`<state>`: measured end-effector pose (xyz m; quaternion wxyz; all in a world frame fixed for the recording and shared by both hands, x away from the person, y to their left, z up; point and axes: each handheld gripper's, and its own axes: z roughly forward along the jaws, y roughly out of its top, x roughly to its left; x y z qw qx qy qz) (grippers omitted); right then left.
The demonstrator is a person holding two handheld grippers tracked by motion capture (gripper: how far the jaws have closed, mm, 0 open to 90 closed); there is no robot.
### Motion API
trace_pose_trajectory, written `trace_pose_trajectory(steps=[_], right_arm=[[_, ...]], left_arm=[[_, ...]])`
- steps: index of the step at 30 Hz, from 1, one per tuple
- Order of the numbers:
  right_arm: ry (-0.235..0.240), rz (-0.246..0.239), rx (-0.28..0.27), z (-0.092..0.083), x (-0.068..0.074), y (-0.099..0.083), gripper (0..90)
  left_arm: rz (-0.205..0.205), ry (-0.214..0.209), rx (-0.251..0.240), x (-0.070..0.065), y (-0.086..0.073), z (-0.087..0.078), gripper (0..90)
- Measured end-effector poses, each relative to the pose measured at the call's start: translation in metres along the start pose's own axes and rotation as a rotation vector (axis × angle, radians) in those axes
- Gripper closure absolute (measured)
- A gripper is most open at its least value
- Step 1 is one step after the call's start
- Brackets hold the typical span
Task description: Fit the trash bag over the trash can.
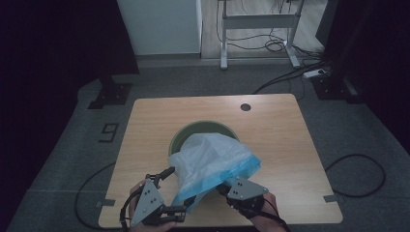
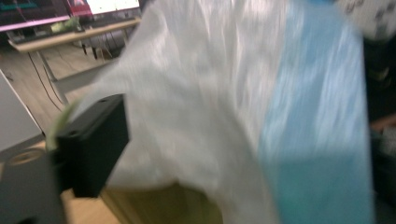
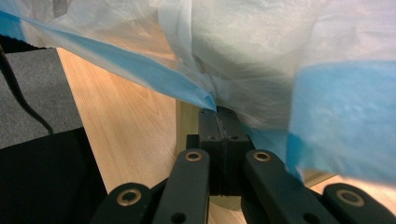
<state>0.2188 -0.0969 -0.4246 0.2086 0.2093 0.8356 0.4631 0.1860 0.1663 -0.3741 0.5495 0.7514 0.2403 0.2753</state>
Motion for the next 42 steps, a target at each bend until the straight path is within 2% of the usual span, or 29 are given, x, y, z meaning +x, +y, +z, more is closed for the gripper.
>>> trace_pose_trajectory(steps=[2, 3, 5, 6, 7, 9, 12, 13, 18, 19, 21, 25, 32, 38, 40, 42], right_arm=[[0.002, -0.001, 0.003, 0.001, 0.0, 0.0, 89.0], [0.004, 0.0, 0.004, 0.002, 0.0, 0.0, 88.9], [0.006, -0.003, 0.005, 0.002, 0.0, 0.001, 88.9], [0.007, -0.003, 0.005, 0.002, 0.0, 0.001, 88.9], [0.007, -0.003, 0.005, 0.002, 0.0, 0.001, 88.9], [0.007, -0.001, 0.006, 0.001, 0.0, 0.0, 88.9], [0.004, 0.003, 0.003, -0.001, -0.001, -0.002, 88.9], [0.001, 0.004, 0.001, -0.002, -0.003, -0.003, 88.9], [-0.005, 0.007, -0.006, -0.005, -0.006, -0.005, 88.9], [-0.006, 0.005, -0.007, -0.005, -0.006, -0.005, 88.9], [-0.007, 0.006, -0.009, -0.006, -0.007, -0.005, 88.9], [-0.008, -0.001, -0.014, -0.009, -0.007, -0.006, 88.8], [-0.017, 0.003, -0.021, -0.015, -0.011, -0.01, 88.8], [0.017, -0.022, -0.019, -0.018, -0.008, -0.017, 88.6], [0.04, -0.027, -0.024, -0.019, -0.007, -0.02, 85.8], [0.063, -0.033, -0.045, -0.024, -0.005, -0.021, 76.8]], left_arm=[[0.029, 0.013, 0.004, -0.002, 0.011, 0.003, 21.8], [0.038, 0.014, 0.01, -0.003, 0.015, 0.005, 29.4], [0.042, 0.045, 0.024, -0.002, 0.02, 0.008, 41.2], [0.031, 0.049, 0.025, 0.0, 0.023, 0.011, 53.3], [0.01, 0.052, 0.028, 0.004, 0.024, 0.013, 53.3], [-0.029, 0.063, 0.022, 0.014, 0.024, 0.016, 63.0], [-0.108, 0.045, 0.01, 0.033, 0.022, 0.021, 73.3], [-0.122, 0.041, 0.008, 0.037, 0.021, 0.021, 76.4], [-0.224, 0.046, -0.011, 0.063, 0.019, 0.025, 82.8], [-0.274, 0.056, -0.018, 0.074, 0.018, 0.026, 83.3], [-0.335, 0.065, -0.014, 0.088, 0.015, 0.028, 83.7], [-0.407, 0.089, -0.009, 0.108, 0.004, 0.028, 83.7], [-0.477, 0.091, 0.01, 0.122, -0.016, 0.026, 83.4], [-0.488, 0.067, 0.046, 0.121, -0.03, 0.021, 83.5], [-0.484, 0.057, 0.06, 0.118, -0.036, 0.017, 83.6], [-0.487, 0.046, 0.063, 0.115, -0.041, 0.014, 83.6]])
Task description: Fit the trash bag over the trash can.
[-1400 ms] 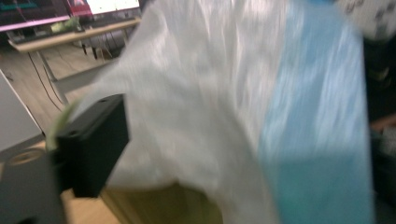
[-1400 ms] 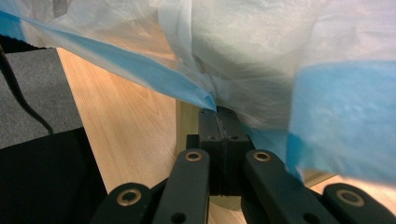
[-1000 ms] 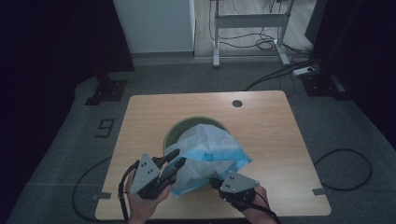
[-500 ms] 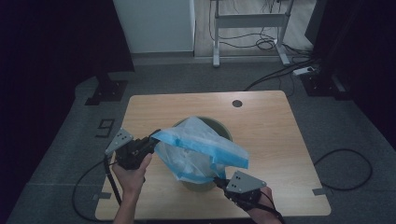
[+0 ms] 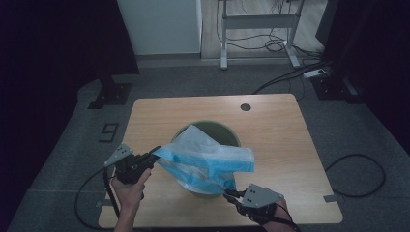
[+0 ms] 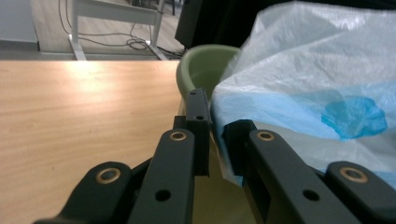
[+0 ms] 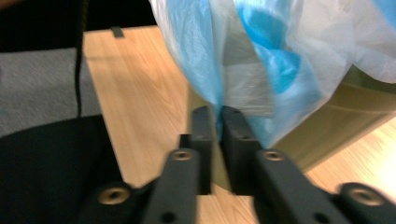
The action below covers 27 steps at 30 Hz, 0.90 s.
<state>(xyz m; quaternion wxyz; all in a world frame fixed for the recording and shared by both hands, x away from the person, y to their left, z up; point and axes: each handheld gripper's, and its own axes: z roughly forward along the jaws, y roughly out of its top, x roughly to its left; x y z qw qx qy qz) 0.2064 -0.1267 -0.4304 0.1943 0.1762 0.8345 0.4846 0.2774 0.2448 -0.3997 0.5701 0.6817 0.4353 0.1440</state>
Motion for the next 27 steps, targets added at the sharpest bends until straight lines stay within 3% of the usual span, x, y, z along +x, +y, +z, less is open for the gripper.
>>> trace_pose_trajectory(steps=[4, 7, 10, 14, 20, 23, 25, 27], right_arm=[[-0.021, 0.016, -0.112, -0.021, 0.011, 0.007, 57.3], [-0.066, 0.035, -0.191, -0.034, 0.014, 0.016, 52.7], [-0.091, 0.059, -0.222, -0.039, 0.012, 0.023, 51.7], [-0.109, 0.104, -0.217, -0.028, 0.009, 0.033, 49.4], [-0.156, 0.112, -0.226, 0.001, 0.011, 0.047, 48.8], [-0.214, 0.097, -0.197, 0.015, 0.01, 0.056, 56.0], [-0.286, 0.083, -0.167, 0.022, 0.006, 0.058, 76.3], [-0.301, 0.145, -0.195, 0.016, -0.003, 0.053, 88.4]], left_arm=[[-0.007, -0.009, 0.001, 0.002, -0.008, -0.003, 83.2], [-0.009, -0.014, -0.001, 0.003, -0.01, -0.003, 83.1], [-0.008, -0.018, -0.004, 0.001, -0.012, -0.003, 83.0], [-0.006, -0.019, -0.011, 0.0, -0.013, -0.003, 83.0], [-0.006, -0.023, -0.021, -0.001, -0.012, -0.003, 83.0], [-0.002, -0.024, -0.026, -0.002, -0.01, -0.003, 83.2], [-0.005, -0.021, -0.033, -0.002, -0.01, -0.004, 83.4], [-0.01, -0.02, -0.036, 0.001, -0.01, -0.007, 83.7]])
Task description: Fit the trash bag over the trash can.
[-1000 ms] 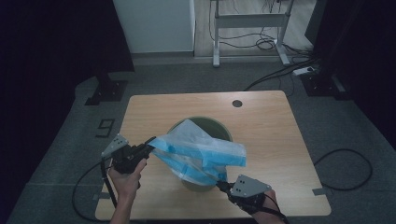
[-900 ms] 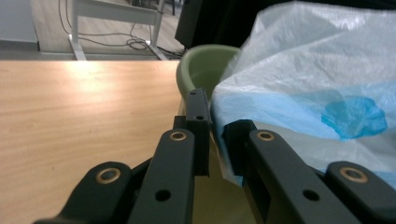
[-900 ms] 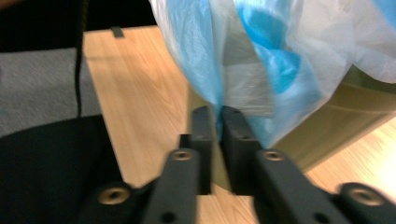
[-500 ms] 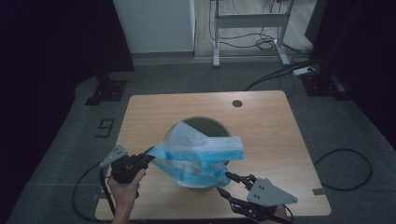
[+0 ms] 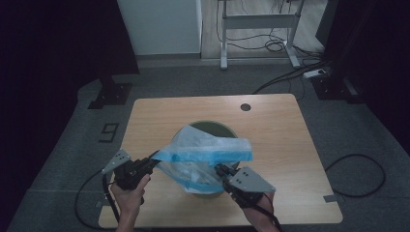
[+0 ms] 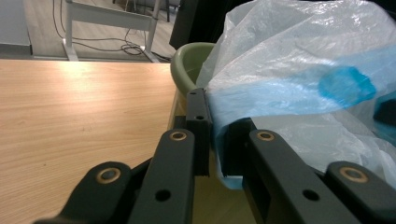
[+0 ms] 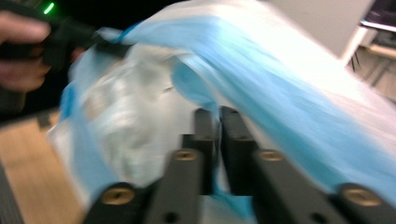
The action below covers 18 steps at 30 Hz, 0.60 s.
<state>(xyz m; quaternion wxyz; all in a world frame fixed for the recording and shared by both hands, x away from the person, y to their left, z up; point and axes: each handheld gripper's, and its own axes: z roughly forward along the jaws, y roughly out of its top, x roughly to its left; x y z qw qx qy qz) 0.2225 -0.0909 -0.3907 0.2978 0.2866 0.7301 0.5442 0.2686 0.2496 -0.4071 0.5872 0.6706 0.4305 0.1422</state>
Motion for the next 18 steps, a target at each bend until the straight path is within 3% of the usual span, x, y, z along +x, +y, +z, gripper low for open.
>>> trace_pose_trajectory(steps=[3, 9, 15, 18], right_arm=[[-0.044, 0.078, -0.023, -0.019, -0.015, -0.009, 89.0], [-0.09, 0.172, -0.01, -0.044, -0.042, -0.035, 89.0], [-0.114, 0.288, 0.04, -0.019, -0.084, -0.058, 89.0], [-0.085, 0.352, 0.058, -0.002, -0.101, -0.064, 89.0]], left_arm=[[-0.014, -0.01, 0.001, 0.004, -0.006, -0.007, 84.0], [-0.04, -0.002, 0.028, 0.012, -0.021, -0.013, 84.2], [-0.063, 0.016, 0.063, 0.024, -0.021, 0.005, 83.8], [-0.071, 0.005, 0.081, 0.027, -0.021, 0.016, 83.0]])
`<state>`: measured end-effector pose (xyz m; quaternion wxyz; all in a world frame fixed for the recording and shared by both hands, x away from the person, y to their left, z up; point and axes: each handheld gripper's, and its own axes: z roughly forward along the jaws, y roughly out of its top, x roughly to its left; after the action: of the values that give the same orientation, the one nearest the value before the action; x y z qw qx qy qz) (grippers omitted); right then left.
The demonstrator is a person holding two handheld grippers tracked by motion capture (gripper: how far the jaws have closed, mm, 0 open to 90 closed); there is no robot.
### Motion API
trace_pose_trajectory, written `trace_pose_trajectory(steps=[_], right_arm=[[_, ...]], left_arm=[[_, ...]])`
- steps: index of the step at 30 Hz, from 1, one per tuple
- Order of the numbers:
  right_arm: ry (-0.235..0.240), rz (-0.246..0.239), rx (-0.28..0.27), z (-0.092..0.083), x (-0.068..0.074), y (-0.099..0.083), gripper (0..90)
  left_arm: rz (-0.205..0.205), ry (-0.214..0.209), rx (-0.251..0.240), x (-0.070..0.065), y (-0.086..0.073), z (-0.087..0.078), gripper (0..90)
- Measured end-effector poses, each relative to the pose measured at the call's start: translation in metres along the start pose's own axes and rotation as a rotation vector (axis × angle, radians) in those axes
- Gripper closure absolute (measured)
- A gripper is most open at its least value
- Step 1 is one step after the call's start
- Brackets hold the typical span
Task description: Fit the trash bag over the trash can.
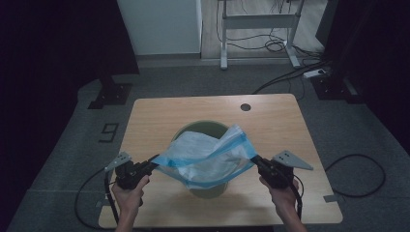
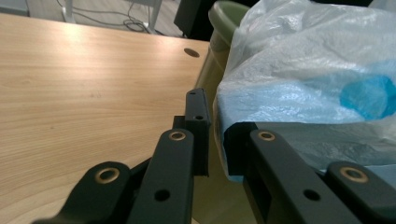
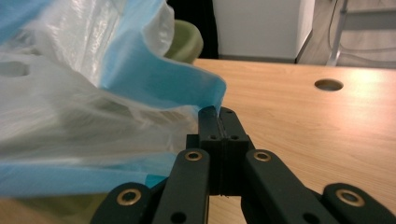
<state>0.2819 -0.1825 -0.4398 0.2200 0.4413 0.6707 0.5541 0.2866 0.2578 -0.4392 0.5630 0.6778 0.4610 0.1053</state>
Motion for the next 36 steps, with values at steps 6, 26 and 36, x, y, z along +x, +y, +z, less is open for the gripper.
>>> trace_pose_trajectory(steps=[6, 26, 36], right_arm=[[0.02, 0.032, 0.044, 0.018, -0.004, -0.004, 88.9], [0.036, -0.008, 0.035, 0.003, 0.001, 0.0, 84.0], [0.031, -0.029, 0.037, 0.001, 0.004, 0.004, 84.1]], left_arm=[[-0.009, -0.015, 0.044, 0.001, -0.01, 0.013, 82.5], [0.316, -0.077, -0.057, -0.049, 0.026, -0.034, 10.8], [0.484, -0.091, 0.097, -0.08, 0.06, 0.014, 14.5]])
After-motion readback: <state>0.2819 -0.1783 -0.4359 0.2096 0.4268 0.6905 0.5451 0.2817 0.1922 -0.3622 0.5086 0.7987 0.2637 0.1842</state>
